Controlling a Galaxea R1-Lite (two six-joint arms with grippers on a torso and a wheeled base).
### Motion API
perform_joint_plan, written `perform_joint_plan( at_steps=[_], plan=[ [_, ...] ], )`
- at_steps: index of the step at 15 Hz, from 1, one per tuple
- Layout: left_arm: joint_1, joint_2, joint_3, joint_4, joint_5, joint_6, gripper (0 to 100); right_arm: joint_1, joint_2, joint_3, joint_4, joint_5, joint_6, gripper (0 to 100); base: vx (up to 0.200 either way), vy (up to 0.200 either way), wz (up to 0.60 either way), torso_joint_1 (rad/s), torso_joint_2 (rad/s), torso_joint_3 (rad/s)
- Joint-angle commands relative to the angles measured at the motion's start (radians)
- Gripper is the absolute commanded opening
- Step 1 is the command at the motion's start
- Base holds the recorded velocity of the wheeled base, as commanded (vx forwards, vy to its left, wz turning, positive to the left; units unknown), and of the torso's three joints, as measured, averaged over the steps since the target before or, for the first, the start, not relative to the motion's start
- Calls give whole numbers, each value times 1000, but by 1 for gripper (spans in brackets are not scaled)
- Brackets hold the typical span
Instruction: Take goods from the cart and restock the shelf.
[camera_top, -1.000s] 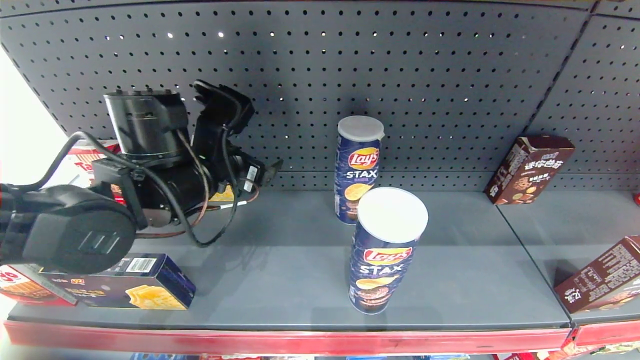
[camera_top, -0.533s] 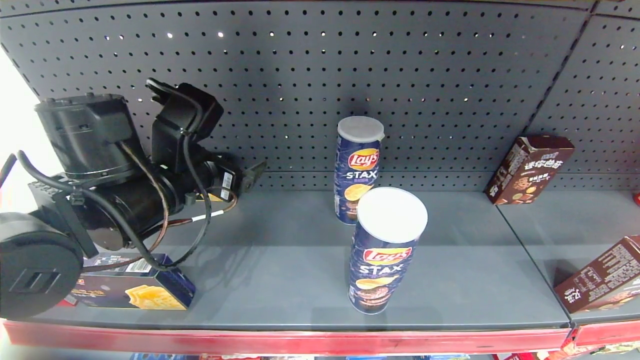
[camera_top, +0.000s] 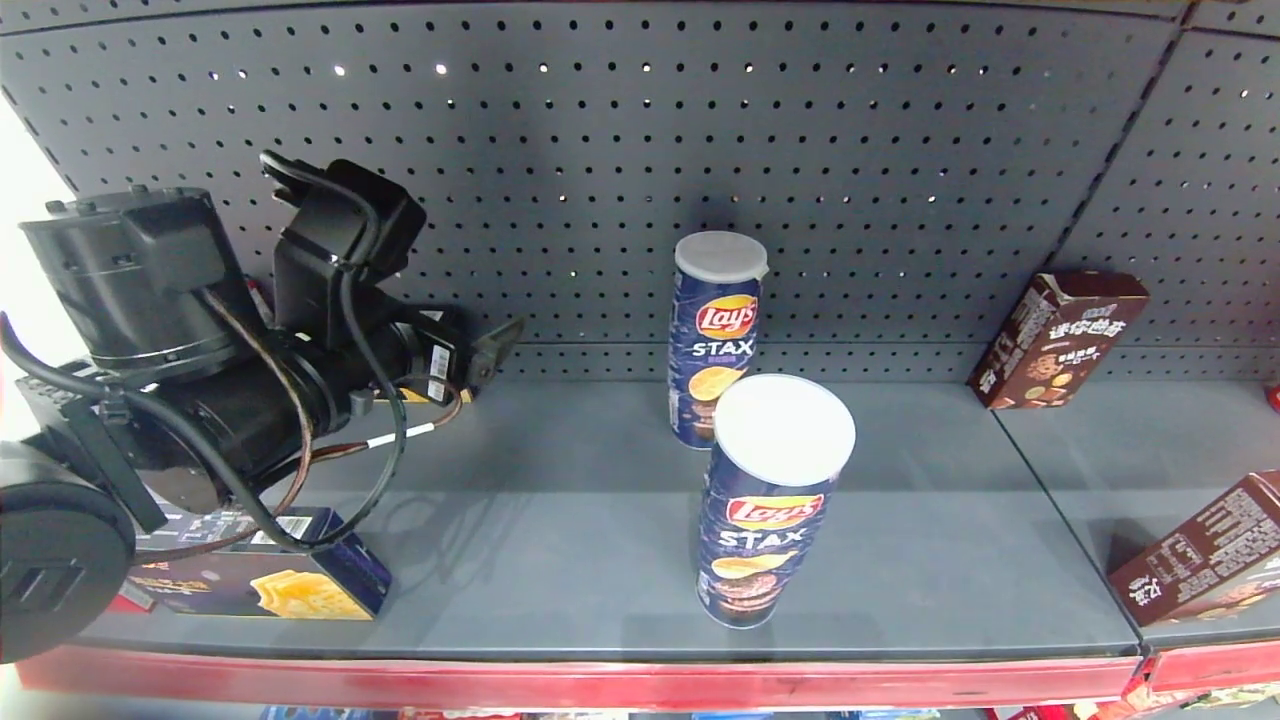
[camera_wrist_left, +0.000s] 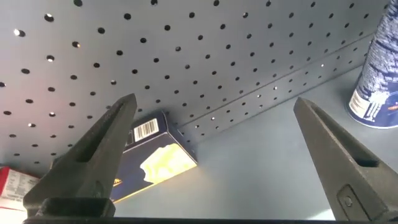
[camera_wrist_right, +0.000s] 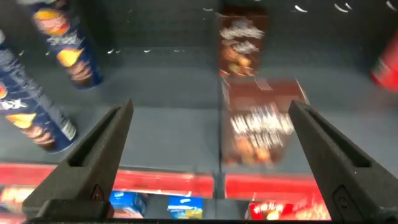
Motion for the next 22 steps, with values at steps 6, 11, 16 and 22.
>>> perform_joint_plan(
  at_steps=[6,11,16,22],
  plan=[
    [9,-6,50,-19,-1,0,100,263,727,-166,-328,57,-137,100,0,0,0,0,0,0],
    [22,-10,58,-19,-1,0,100,358,920,-258,-333,58,-209,100,0,0,0,0,0,0],
    [22,-10,58,-19,-1,0,100,478,972,-235,-330,89,-220,100,0,0,0,0,0,0],
    [29,-10,58,-22,-1,0,100,550,1038,-238,-334,86,-220,100,0,0,0,0,0,0]
  ],
)
